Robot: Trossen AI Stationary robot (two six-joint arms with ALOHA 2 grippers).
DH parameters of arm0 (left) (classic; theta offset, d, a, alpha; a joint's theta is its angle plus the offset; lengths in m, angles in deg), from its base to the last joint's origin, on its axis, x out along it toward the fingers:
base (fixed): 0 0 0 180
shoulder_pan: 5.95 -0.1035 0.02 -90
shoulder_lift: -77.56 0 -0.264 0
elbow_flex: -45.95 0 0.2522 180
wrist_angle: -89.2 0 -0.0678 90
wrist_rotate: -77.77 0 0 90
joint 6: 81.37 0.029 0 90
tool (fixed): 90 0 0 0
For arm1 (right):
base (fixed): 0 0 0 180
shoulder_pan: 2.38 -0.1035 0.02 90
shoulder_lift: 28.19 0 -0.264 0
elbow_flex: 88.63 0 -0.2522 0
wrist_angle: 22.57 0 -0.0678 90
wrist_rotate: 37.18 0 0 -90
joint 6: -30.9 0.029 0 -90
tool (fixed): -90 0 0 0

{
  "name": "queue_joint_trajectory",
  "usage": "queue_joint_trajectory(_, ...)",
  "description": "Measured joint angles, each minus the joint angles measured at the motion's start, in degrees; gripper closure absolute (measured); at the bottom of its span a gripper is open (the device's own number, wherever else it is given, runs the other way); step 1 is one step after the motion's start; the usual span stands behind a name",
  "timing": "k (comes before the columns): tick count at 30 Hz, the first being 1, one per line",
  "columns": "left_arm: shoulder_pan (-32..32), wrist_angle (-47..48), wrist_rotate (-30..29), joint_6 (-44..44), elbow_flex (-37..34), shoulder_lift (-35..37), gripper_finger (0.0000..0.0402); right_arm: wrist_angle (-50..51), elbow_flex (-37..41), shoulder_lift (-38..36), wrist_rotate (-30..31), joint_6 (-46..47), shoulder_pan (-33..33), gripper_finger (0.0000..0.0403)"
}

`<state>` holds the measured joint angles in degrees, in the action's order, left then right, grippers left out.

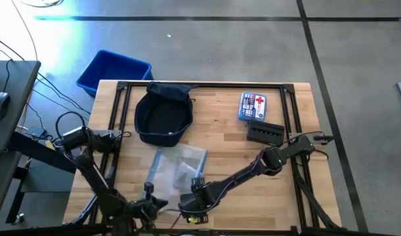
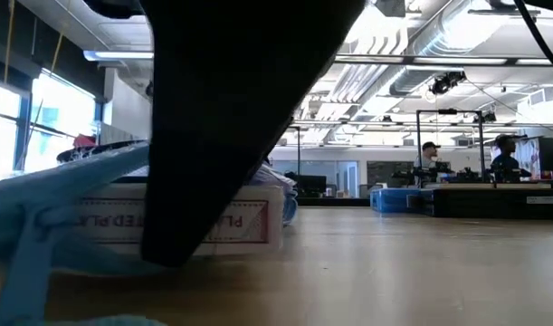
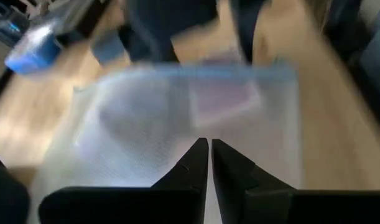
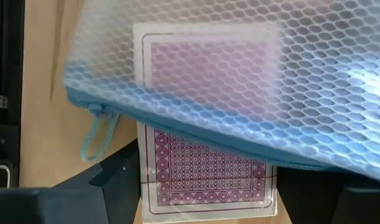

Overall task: Unpack backpack
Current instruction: Put the red game card into the transparent zip bag

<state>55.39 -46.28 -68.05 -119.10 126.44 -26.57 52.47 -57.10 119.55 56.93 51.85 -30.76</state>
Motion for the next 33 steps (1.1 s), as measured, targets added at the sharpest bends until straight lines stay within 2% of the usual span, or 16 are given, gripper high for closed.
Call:
queue_joint_trajectory(2, 0.8, 6.0, 0.0, -5.3, 2.8, 0.5, 0.0401, -0.2, 0.0, -0.1, -0.4, 0.1, -0.1, 0.0123)
queue_joint_trajectory(4, 1.3, 14.2, 2.4, -15.1, 5.0, 0.5, 0.0401, -0.3, -0.1, -0.1, -1.9, 0.9, -0.1, 0.0123)
queue_joint_trajectory(7, 2.1, 22.6, 10.1, -30.9, 5.2, 0.8, 0.0401, -2.6, -0.1, -0.1, -4.2, 1.1, 0.0, 0.0123)
queue_joint_trajectory(10, 2.9, 28.9, 20.0, -44.8, 2.8, 0.6, 0.0401, -3.2, -0.2, -0.3, -3.4, 1.1, 0.4, 0.0123)
queue_joint_trajectory(14, 4.3, 29.4, 32.5, -57.9, -2.3, 0.2, 0.0401, -6.5, -0.2, -0.3, -2.3, 1.0, 0.8, 0.0123)
queue_joint_trajectory(18, 5.4, 27.2, 40.8, -63.1, -6.8, -0.9, 0.0401, -9.2, -0.2, -0.3, -1.8, 0.6, 1.1, 0.0123)
queue_joint_trajectory(22, 6.4, 24.1, 39.1, -64.1, -9.6, -1.9, 0.0401, -10.3, -0.2, -0.3, -1.0, 0.5, 1.5, 0.0123)
queue_joint_trajectory(26, 7.3, 22.3, 30.8, -62.3, -9.6, -2.2, 0.0401, -9.1, -0.2, -0.3, -1.4, 1.0, 2.2, 0.0123)
queue_joint_trajectory(33, 6.6, 18.1, 15.7, -60.5, -10.4, -2.9, 0.0401, -2.7, -0.2, -1.5, -5.9, 1.9, 3.0, 0.0123)
